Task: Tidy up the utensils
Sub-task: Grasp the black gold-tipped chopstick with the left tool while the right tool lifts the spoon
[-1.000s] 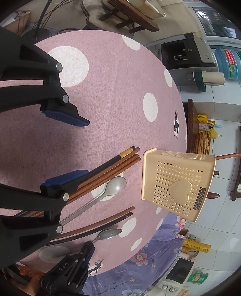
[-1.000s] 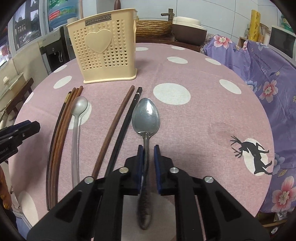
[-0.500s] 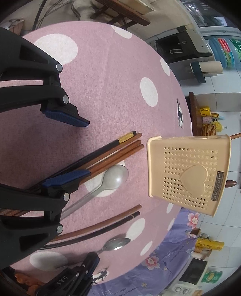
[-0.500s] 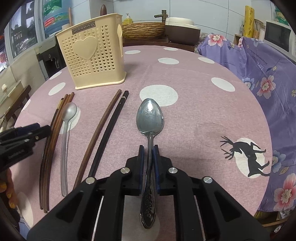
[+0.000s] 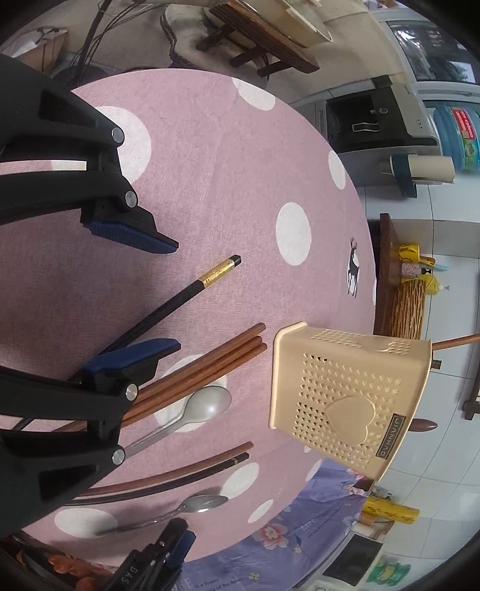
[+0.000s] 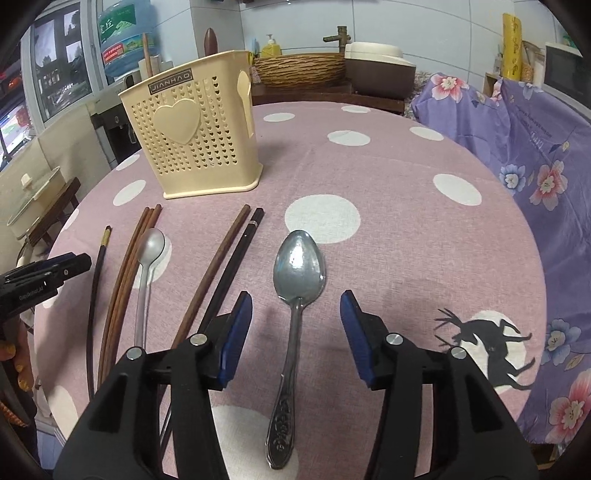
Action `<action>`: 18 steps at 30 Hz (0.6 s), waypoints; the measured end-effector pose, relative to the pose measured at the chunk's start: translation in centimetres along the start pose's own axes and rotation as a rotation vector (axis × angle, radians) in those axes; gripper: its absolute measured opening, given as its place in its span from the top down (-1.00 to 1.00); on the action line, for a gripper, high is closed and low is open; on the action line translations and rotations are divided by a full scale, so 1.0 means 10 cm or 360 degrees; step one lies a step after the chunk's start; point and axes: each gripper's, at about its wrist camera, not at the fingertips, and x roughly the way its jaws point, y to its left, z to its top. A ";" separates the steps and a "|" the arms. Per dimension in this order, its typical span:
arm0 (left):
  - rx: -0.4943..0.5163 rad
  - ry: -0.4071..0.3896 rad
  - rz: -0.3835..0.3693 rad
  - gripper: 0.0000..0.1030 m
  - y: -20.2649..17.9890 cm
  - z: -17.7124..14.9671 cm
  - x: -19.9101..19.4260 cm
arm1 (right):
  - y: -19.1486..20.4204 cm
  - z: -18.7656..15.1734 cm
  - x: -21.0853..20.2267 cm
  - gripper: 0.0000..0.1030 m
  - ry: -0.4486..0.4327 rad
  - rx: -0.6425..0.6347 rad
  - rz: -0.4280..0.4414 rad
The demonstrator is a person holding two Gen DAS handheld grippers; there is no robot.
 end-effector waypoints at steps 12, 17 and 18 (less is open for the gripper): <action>-0.0068 0.0019 0.0010 0.06 0.13 -0.04 0.02 | 0.10 0.17 0.38 0.02 0.0117 -0.0052 -0.0110; -0.0080 0.0028 0.0011 0.06 0.16 -0.04 0.03 | 0.13 0.24 0.43 0.26 0.0119 -0.0054 -0.0122; -0.0081 0.0030 0.0009 0.06 0.16 -0.04 0.03 | 0.13 0.24 0.44 0.26 0.0117 -0.0056 -0.0122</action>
